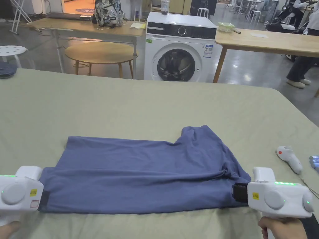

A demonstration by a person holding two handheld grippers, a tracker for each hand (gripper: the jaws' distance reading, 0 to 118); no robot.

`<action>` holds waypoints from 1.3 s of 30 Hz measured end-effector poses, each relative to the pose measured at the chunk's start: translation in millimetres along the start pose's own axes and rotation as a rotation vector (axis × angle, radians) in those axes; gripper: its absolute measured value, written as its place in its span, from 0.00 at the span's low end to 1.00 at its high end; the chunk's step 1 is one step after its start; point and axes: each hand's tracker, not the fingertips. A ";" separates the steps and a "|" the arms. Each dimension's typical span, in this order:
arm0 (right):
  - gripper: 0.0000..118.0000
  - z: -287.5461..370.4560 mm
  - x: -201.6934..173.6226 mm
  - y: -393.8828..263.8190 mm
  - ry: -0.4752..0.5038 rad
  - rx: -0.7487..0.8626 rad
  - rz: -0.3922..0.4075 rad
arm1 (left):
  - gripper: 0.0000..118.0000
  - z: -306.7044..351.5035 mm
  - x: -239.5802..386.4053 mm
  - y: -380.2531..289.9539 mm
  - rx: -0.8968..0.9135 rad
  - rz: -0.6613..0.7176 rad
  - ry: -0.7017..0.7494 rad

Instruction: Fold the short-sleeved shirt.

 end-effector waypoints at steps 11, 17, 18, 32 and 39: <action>0.06 -13.0 -16.7 -21.2 0.059 -0.083 -0.005 | 0.01 -6.5 -2.7 -1.2 -0.001 0.007 -0.005; 0.04 27.0 -19.1 -8.5 0.053 -0.007 -0.005 | 0.01 16.1 -8.3 5.7 0.058 0.020 -0.033; 0.04 35.5 -18.8 -4.9 0.056 0.002 -0.003 | 0.01 20.8 -8.8 7.7 0.073 0.018 -0.038; 0.04 121.7 -28.5 -56.4 0.050 -0.032 0.069 | 0.01 70.6 -36.8 -42.6 0.104 0.013 -0.054; 0.04 117.4 -33.0 -116.6 -0.006 -0.153 0.112 | 0.01 63.5 -33.7 -97.6 0.033 0.000 -0.055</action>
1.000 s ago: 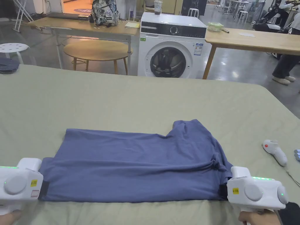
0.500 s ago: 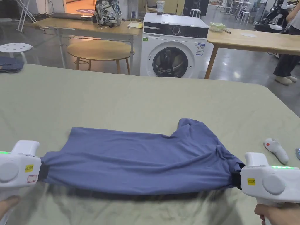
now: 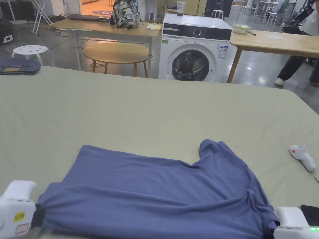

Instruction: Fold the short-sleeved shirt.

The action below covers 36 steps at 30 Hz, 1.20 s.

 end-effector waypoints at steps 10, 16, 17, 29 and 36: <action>0.08 -38.1 -3.3 -13.3 -0.037 -0.031 0.003 | 0.01 -41.1 5.8 -16.0 -0.066 -0.007 0.035; 0.68 -4.8 -11.0 0.7 -0.095 0.073 -0.009 | 0.12 -19.8 2.1 -5.8 -0.021 0.045 0.002; 0.68 2.8 -13.1 5.2 -0.087 0.115 -0.016 | 0.18 -15.1 2.2 -2.3 0.013 0.056 0.011; 0.64 57.5 -103.8 62.7 -0.014 0.728 -0.102 | 0.26 41.9 53.5 55.3 0.539 0.043 0.034; 0.07 66.5 -141.7 80.1 0.013 0.885 -0.082 | 0.15 54.1 86.9 60.6 0.771 -0.080 0.165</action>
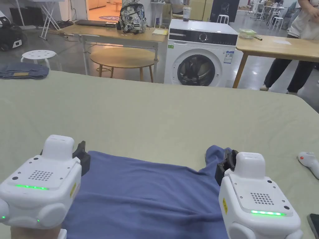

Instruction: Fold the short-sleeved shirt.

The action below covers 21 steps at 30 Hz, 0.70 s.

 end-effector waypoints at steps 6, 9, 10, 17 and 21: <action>0.00 -8.4 -7.7 4.7 0.017 0.035 -0.015 | 0.00 -7.5 1.2 3.1 0.033 0.011 0.017; 0.00 -15.5 -8.8 6.5 0.022 0.022 -0.002 | 0.00 -27.2 -10.4 3.5 -0.007 0.005 -0.005; 0.00 -18.5 -8.2 7.0 0.025 0.016 -0.002 | 0.00 -35.4 -15.1 3.7 -0.028 0.013 -0.013; 0.00 -40.9 1.0 -0.3 0.029 -0.039 -0.022 | 0.00 -141.7 -56.3 -5.0 -0.373 0.116 -0.125; 0.00 -53.8 8.6 -8.7 0.016 -0.081 -0.015 | 0.00 -201.5 -75.1 -14.8 -0.557 0.221 -0.196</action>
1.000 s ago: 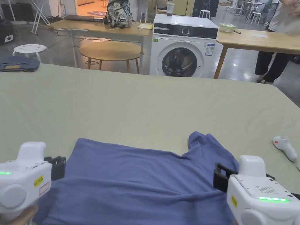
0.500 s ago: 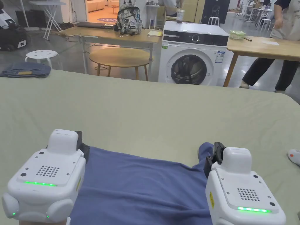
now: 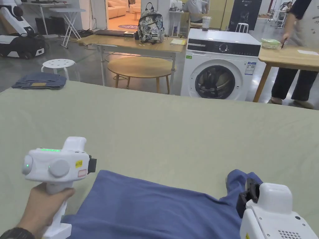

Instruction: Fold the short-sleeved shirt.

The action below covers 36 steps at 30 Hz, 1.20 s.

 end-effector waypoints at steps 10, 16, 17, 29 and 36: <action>0.00 -25.5 23.7 -23.3 -0.041 -0.107 0.030 | 0.54 -85.2 -7.7 29.4 -0.258 0.108 -0.025; 0.00 -35.1 35.5 -37.3 -0.066 -0.163 0.023 | 0.56 -120.1 8.5 27.8 -0.391 0.033 0.046; 0.00 -36.0 37.0 -38.8 -0.068 -0.171 0.022 | 0.53 -122.1 12.4 26.6 -0.393 0.014 0.069; 0.00 -51.0 61.9 -42.4 -0.077 -0.257 -0.028 | 0.00 -88.0 41.1 15.8 -0.301 -0.118 0.080; 0.27 -112.4 110.8 -13.2 -0.060 -0.500 -0.004 | 0.00 -54.7 38.8 20.8 -0.205 -0.114 0.040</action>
